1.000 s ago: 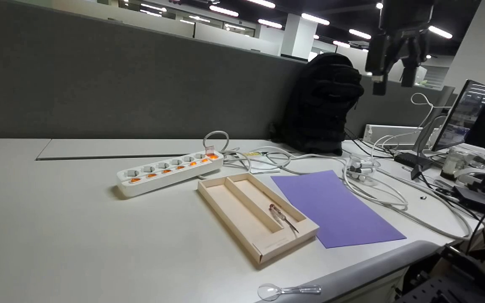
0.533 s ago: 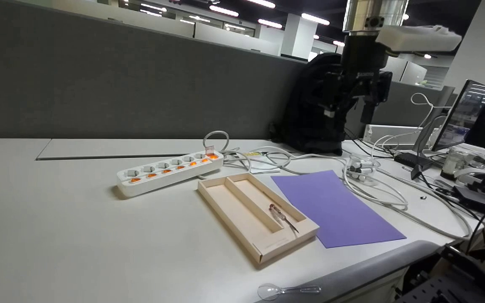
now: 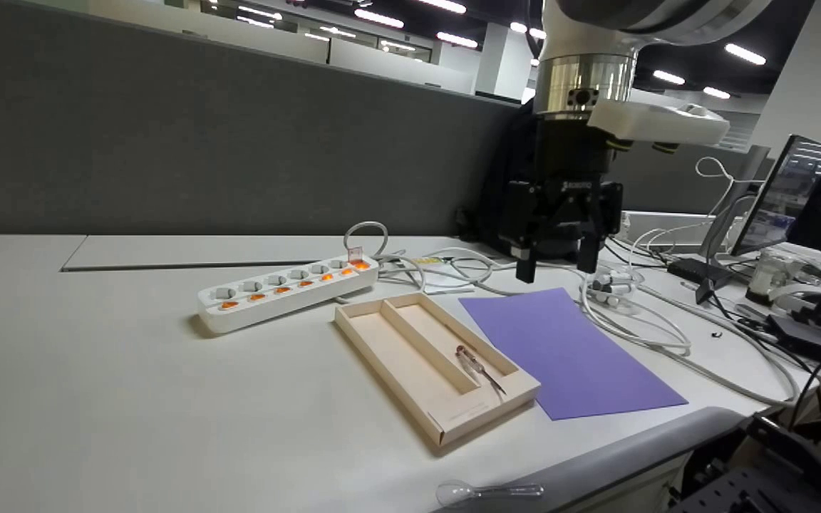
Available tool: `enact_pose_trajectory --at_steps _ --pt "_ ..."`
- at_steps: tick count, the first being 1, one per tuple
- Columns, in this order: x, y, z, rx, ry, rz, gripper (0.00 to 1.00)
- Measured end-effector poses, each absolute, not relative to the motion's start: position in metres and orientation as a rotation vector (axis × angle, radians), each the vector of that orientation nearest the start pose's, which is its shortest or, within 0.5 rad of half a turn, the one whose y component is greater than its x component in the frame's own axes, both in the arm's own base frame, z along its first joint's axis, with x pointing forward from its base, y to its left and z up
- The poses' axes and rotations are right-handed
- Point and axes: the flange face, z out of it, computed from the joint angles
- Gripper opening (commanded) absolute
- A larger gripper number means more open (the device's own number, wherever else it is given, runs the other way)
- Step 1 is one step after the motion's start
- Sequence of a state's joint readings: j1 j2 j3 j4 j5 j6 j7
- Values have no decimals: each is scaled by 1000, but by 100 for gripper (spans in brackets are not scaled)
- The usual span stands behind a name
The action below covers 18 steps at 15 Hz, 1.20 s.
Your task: Remove the screwdriver from the tray and put it on the purple paper
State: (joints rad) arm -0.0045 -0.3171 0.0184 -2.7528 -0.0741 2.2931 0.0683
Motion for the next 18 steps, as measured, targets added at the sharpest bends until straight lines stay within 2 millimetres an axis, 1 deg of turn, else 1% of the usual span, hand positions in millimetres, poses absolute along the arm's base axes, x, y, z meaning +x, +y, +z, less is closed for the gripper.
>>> enact_pose_trajectory --at_steps 4,6,7,9,12,15,18 --pt "365 3 303 -3198 2 212 100" --pt "368 5 299 -3202 34 143 100" --pt "370 7 294 -3203 61 105 100" --pt "375 12 278 -3199 117 55 100" --pt "381 18 248 -3186 196 33 100" --pt "386 20 218 -3176 252 47 100" --pt "390 23 193 -3170 273 89 100"
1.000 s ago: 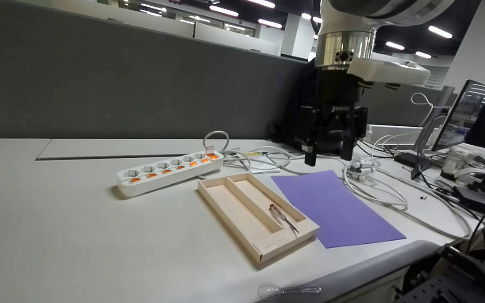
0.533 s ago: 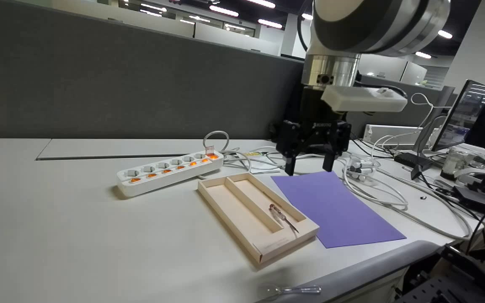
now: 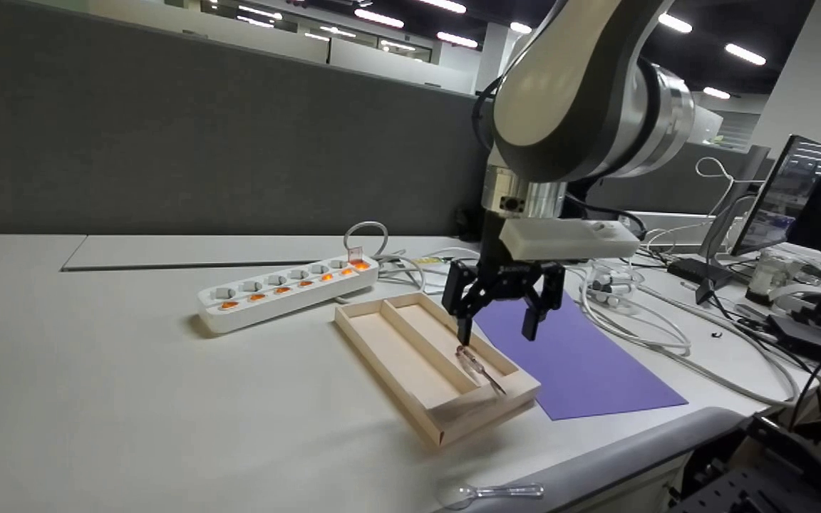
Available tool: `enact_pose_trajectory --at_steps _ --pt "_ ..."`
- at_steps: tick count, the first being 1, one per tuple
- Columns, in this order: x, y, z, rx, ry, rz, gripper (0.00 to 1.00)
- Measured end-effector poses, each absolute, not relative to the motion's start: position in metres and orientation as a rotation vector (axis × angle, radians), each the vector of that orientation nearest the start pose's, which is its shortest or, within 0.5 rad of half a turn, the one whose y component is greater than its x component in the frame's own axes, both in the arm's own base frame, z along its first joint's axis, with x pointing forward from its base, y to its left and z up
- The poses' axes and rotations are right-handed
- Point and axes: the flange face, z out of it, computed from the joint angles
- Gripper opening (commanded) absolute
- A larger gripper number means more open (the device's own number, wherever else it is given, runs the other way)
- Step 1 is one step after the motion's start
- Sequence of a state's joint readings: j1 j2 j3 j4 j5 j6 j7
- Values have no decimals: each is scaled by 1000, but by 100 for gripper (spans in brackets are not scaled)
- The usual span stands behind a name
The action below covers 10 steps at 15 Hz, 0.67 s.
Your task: Remove the screwdriver from the tray and put it on the purple paper
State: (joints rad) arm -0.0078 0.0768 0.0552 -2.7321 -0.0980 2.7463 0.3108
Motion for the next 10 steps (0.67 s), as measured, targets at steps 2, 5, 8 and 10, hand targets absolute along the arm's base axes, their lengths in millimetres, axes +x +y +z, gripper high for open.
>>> enact_pose_trajectory --at_steps 2,5,8,10 --pt "393 25 179 -3169 272 126 100" --pt "396 27 160 -3169 273 182 100" --pt "398 29 147 -3167 278 223 100" --pt "398 30 140 -3169 275 242 74"
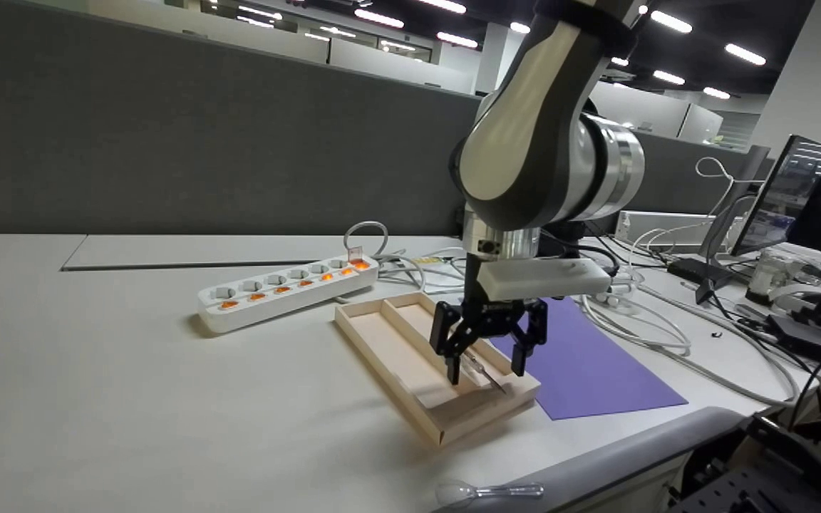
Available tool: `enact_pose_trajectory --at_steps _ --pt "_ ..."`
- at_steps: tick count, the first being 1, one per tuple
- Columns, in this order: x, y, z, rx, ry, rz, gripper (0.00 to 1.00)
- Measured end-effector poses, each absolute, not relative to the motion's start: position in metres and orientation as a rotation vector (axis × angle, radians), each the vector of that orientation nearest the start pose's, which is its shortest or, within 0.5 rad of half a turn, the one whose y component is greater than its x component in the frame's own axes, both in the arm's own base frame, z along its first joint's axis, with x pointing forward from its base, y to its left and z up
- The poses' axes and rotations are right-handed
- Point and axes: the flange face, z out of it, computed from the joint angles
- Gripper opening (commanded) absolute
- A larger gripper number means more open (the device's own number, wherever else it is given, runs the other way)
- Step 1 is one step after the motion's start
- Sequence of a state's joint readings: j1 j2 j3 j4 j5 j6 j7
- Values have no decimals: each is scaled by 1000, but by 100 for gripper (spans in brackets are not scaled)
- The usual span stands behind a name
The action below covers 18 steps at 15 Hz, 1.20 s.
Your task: Remove the screwdriver from the tray and put it on the purple paper
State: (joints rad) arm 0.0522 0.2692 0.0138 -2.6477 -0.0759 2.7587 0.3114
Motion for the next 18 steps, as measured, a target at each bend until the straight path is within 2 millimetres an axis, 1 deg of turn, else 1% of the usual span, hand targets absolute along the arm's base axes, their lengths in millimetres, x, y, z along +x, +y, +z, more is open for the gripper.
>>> enact_pose_trajectory --at_steps 3,5,6,11,18 --pt "400 30 133 -3172 274 260 51" --pt "400 30 131 -3174 273 264 39" --pt "401 30 132 -3175 272 263 31" --pt "404 26 136 -3175 283 246 0" --pt "405 24 138 -3165 287 242 2"
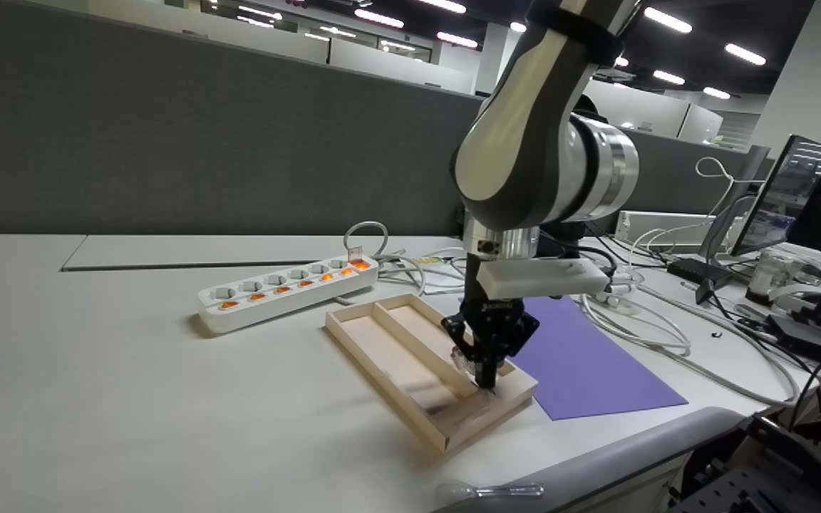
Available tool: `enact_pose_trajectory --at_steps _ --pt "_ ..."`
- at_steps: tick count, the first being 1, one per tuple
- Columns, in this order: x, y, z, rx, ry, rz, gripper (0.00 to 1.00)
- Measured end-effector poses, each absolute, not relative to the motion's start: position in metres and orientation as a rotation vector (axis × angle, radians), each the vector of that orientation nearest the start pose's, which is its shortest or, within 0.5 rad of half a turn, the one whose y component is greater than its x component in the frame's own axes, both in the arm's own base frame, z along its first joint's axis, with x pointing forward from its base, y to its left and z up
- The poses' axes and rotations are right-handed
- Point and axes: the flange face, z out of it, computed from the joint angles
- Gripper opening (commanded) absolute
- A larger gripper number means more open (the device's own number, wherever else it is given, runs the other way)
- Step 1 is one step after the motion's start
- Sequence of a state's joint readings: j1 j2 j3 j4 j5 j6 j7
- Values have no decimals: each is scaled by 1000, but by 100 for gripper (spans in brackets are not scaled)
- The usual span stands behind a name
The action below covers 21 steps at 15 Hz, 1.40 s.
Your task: Remove the screwdriver from the tray and put it on the purple paper
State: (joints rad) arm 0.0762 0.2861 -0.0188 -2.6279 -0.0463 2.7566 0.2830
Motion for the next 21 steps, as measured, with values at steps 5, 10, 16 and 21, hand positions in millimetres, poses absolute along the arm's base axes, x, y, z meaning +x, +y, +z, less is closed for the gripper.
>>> enact_pose_trajectory --at_steps 5,10,16,21 --pt "409 22 147 -3162 295 206 2" --pt "424 -3 191 -3177 360 40 2" --pt "422 -50 212 -3141 578 -25 2" --pt "412 -86 197 -3106 775 3 2"
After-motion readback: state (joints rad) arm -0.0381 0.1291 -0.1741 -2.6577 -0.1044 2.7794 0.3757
